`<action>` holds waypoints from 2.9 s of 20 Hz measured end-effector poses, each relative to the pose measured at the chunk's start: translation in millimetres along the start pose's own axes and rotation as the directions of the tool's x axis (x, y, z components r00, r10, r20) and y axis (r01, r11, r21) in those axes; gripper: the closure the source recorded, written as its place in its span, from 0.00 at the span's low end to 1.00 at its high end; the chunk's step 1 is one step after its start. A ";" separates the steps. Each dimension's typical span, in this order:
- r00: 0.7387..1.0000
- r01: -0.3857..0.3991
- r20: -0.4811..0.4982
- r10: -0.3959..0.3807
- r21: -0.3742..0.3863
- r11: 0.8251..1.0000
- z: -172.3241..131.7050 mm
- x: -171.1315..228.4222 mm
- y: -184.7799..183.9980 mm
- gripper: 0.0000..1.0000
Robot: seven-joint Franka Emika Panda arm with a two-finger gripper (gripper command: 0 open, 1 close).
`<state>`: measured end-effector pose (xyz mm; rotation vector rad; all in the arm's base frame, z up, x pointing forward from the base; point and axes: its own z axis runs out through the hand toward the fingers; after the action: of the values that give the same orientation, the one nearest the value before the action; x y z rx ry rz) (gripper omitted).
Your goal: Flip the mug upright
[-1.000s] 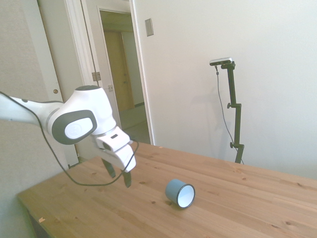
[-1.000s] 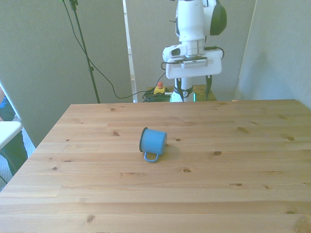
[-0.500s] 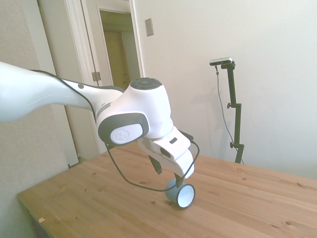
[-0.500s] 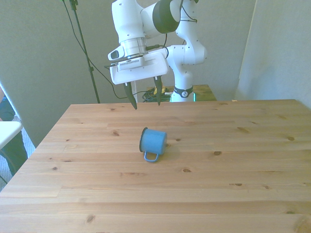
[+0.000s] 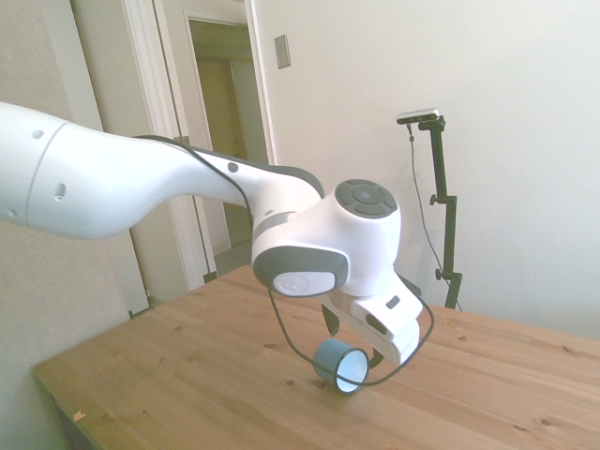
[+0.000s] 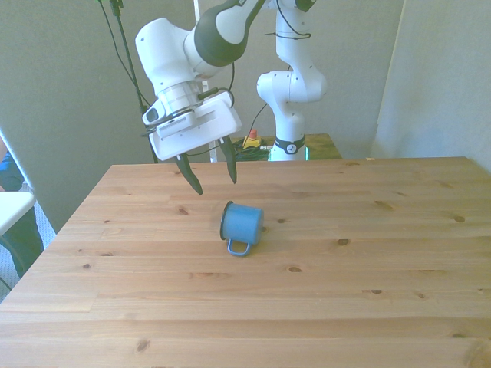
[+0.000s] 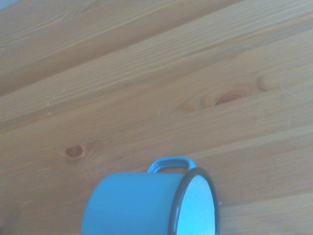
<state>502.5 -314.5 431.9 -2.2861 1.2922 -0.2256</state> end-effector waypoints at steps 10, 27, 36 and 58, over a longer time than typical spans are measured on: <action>0.988 0.013 0.153 -0.021 0.049 0.999 60.9 20.2 -23.1 0.00; 0.963 -0.018 0.270 -0.007 0.087 0.996 77.4 10.2 -12.2 1.00; 0.952 -0.017 0.304 -0.020 0.119 0.993 75.2 12.5 -10.9 1.00; 0.948 -0.003 0.316 -0.038 0.130 0.992 70.4 17.4 -4.4 1.00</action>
<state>541.7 -303.2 371.8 -2.1193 1.0597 0.0538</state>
